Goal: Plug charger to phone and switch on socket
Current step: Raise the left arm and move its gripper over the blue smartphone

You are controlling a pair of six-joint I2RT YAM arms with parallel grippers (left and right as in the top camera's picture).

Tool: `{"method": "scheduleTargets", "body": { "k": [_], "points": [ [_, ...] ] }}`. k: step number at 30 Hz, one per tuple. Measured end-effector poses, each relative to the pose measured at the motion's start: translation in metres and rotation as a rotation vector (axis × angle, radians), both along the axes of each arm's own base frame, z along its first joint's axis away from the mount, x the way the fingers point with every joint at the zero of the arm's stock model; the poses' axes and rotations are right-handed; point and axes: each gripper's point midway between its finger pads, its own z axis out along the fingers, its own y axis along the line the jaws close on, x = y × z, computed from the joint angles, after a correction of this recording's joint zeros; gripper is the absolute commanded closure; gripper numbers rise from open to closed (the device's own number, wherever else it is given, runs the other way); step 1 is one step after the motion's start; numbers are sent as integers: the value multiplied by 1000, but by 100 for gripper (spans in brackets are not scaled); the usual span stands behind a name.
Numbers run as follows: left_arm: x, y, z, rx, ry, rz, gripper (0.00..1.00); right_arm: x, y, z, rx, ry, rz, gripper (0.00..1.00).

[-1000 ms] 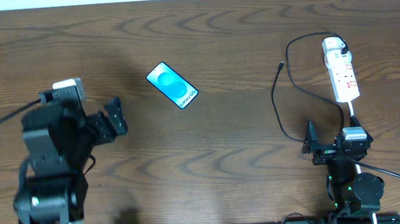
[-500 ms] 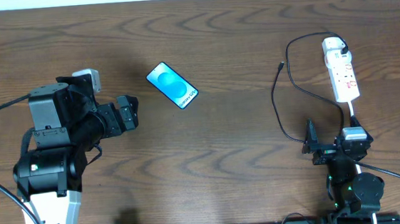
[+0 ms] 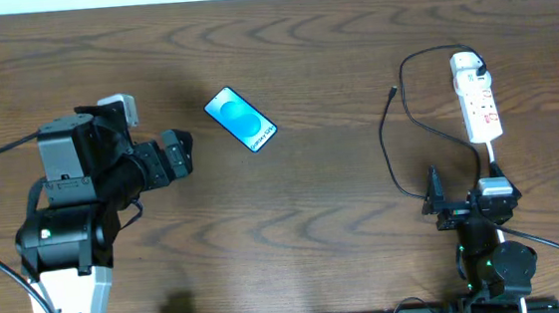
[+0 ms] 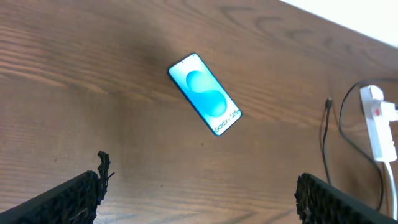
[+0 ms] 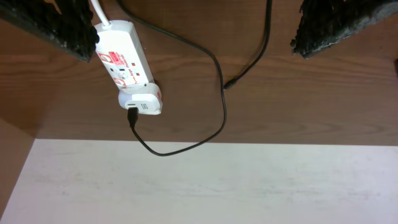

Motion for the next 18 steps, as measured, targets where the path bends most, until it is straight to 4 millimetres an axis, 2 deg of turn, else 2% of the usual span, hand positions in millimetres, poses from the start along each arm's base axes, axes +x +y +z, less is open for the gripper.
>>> {"method": "scheduleTargets", "body": {
  "k": [9,18],
  "points": [
    [12,11,24,35,40,54,1,0,0,0,0,0,0,1],
    [29,22,25,67,126,104,1,0,0,0,0,0,0,1]
  ]
}}
